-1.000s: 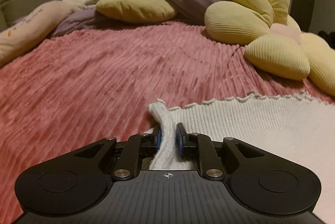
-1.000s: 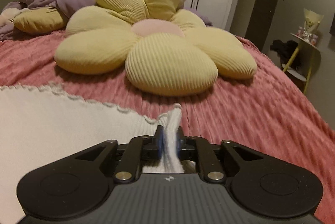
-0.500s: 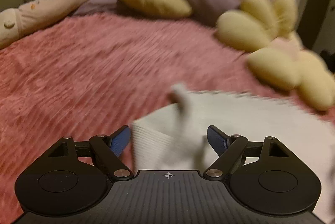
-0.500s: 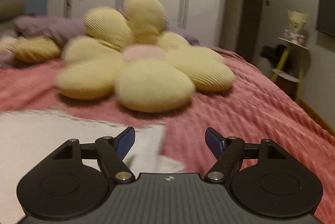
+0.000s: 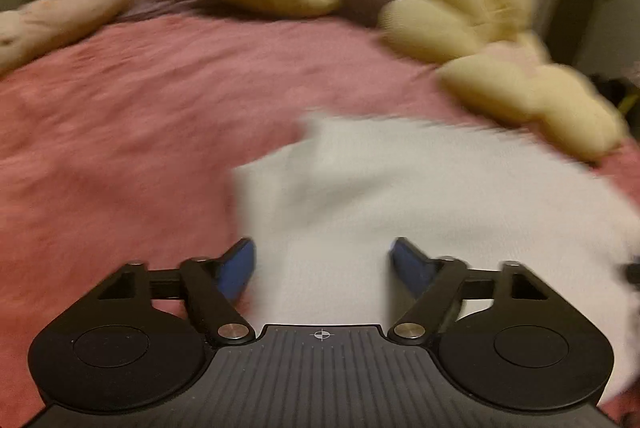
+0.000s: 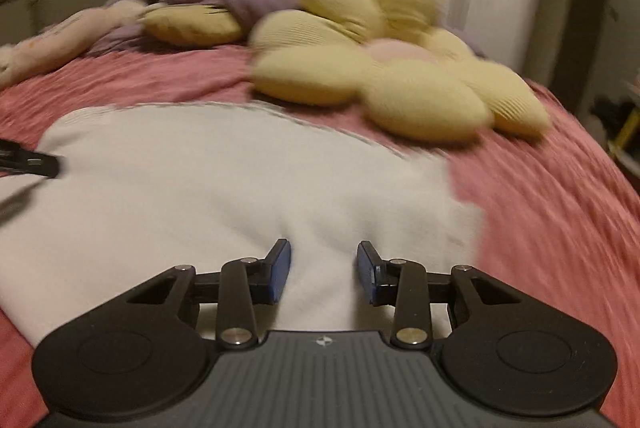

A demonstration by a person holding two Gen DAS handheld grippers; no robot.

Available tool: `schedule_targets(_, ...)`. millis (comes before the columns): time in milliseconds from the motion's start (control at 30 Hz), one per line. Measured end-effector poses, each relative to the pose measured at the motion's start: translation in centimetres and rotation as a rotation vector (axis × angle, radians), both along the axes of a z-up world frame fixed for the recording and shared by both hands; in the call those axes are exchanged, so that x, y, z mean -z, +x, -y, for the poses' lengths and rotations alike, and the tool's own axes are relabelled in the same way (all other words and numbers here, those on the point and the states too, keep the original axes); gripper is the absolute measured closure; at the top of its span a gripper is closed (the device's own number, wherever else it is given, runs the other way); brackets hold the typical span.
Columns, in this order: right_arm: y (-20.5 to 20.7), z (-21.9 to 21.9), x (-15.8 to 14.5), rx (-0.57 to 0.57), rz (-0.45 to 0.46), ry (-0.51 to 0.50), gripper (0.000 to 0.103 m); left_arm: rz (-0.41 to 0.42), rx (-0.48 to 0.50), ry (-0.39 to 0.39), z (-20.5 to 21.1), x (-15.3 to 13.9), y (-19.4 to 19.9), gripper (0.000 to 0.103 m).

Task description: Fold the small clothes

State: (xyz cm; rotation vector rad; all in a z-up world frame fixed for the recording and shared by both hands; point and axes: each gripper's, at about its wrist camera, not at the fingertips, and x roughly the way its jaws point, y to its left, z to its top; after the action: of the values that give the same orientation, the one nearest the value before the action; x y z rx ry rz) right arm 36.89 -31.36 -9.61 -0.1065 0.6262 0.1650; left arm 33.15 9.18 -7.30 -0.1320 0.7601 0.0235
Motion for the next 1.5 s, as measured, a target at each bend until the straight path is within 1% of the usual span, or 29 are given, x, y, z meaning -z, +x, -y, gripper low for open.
schedule_targets(67, -0.9, 1.3, -0.3, 0.040, -0.002, -0.020, 0.078, -0.017, -0.036, -0.065, -2.1, 0.0, -0.5, 0.016)
schedule_targets(100, -1.2, 1.7, -0.4, 0.048, -0.001, -0.026, 0.080, -0.035, -0.063, -0.107, -3.2, 0.0, -0.8, 0.016)
schedule_targets(167, -1.9, 2.4, -0.7, 0.104, -0.015, -0.036, 0.080, -0.052, -0.075, -0.173, -4.6, -0.1, -1.5, 0.017)
schedule_targets(200, -2.4, 2.7, -0.9, 0.123, -0.018, -0.021, 0.080, -0.058, -0.068, -0.192, -5.1, -0.2, -1.8, 0.017)
schedule_targets(233, -3.1, 2.8, -1.1, 0.144, -0.021, -0.022, 0.079, -0.062, -0.066, -0.188, -5.2, -0.5, -2.0, 0.017)
schedule_targets(300, -4.1, 2.6, -1.5, 0.197, -0.039, -0.061, 0.078, -0.074, -0.069, -0.184, -5.7, -0.7, -2.3, 0.017)
schedule_targets(333, -4.4, 3.0, -1.6, 0.212, -0.053, -0.046, 0.078, -0.083, -0.068, -0.202, -6.0, -0.7, -2.4, 0.017)
schedule_targets(367, -5.1, 3.3, -1.8, 0.224, -0.063, -0.013, 0.077, -0.089, -0.062, -0.240, -6.4, -0.7, -2.5, 0.016)
schedule_targets(433, -6.6, 4.0, -2.2, 0.228, -0.085, 0.074, 0.075, -0.114, -0.034, -0.353, -6.8, -0.6, -2.5, 0.014)
schedule_targets(500, -8.0, 4.1, -2.1, 0.222, -0.104, 0.128, 0.075, -0.151, -0.005, -0.452, -6.9, -0.2, -2.0, 0.007)
schedule_targets(533, -8.6, 3.9, -1.9, 0.212, -0.114, 0.141, 0.075, -0.163, 0.005, -0.472, -6.8, 0.1, -1.6, 0.007)
schedule_targets(633, -10.6, 2.9, -1.7, 0.197, -0.109, 0.136, 0.072, -0.185, 0.025, -0.462, -6.6, 0.6, -0.3, 0.007)
schedule_targets(733, -11.6, 2.7, -2.2, 0.189, -0.102, 0.144, 0.071, -0.197, 0.033, -0.486, -6.6, 0.6, 0.5, 0.007)
schedule_targets(767, -12.0, 2.7, -2.4, 0.183, -0.100, 0.159, 0.071, -0.200, 0.042, -0.493, -6.6, 0.6, 0.7, 0.010)
schedule_targets(833, -12.3, 2.6, -2.7, 0.173, -0.093, 0.177, 0.071, -0.204, 0.064, -0.499, -6.6, 0.8, 0.8, 0.030)
schedule_targets(867, -12.3, 2.5, -2.7, 0.168, -0.089, 0.173, 0.071, -0.217, 0.072, -0.514, -6.5, 1.0, 1.0, 0.045)
schedule_targets(900, -12.3, 2.3, -2.7, 0.161, -0.087, 0.167, 0.071, -0.228, 0.069, -0.530, -6.6, 1.2, 1.1, 0.046)
schedule_targets(1000, -12.2, 1.7, -2.6, 0.148, -0.088, 0.168, 0.071, -0.211, 0.062, -0.565, -7.0, 1.7, 1.1, 0.047)
schedule_targets(1033, -12.3, 1.5, -2.6, 0.145, -0.087, 0.172, 0.071, -0.207, 0.066, -0.571, -7.0, 1.9, 1.2, 0.045)
schedule_targets(1067, -12.3, 1.4, -2.6, 0.142, -0.085, 0.175, 0.071, -0.202, 0.068, -0.569, -7.0, 2.1, 1.2, 0.040)
schedule_targets(1100, -12.3, 1.3, -2.6, 0.137, -0.085, 0.176, 0.071, -0.195, 0.072, -0.574, -7.0, 2.3, 1.3, 0.038)
schedule_targets(1133, -12.3, 1.1, -2.5, 0.132, -0.087, 0.175, 0.071, -0.190, 0.072, -0.574, -6.9, 2.3, 1.5, 0.039)
schedule_targets(1167, -12.3, 1.0, -2.4, 0.129, -0.090, 0.174, 0.071, -0.191, 0.071, -0.570, -6.7, 2.3, 1.7, 0.042)
schedule_targets(1233, -12.3, 0.8, -2.3, 0.127, -0.098, 0.178, 0.071, -0.200, 0.053, -0.576, -6.7, 2.2, 1.9, 0.057)
schedule_targets(1267, -12.3, 0.8, -2.3, 0.128, -0.099, 0.182, 0.071, -0.208, 0.039, -0.598, -6.9, 2.2, 2.0, 0.068)
schedule_targets(1300, -12.4, 0.9, -2.4, 0.129, -0.097, 0.183, 0.071, -0.210, 0.025, -0.624, -7.2, 2.1, 2.0, 0.074)
schedule_targets(1400, -12.6, 1.2, -2.5, 0.136, -0.087, 0.183, 0.071, -0.203, -0.003, -0.686, -8.0, 1.3, 1.8, 0.077)
schedule_targets(1467, -12.7, 1.6, -2.6, 0.145, -0.081, 0.186, 0.071, -0.180, 0.007, -0.686, -7.7, -0.1, 1.6, 0.078)
schedule_targets(1500, -12.7, 1.8, -2.7, 0.149, -0.080, 0.188, 0.071, -0.158, 0.029, -0.677, -7.2, -1.3, 1.5, 0.078)
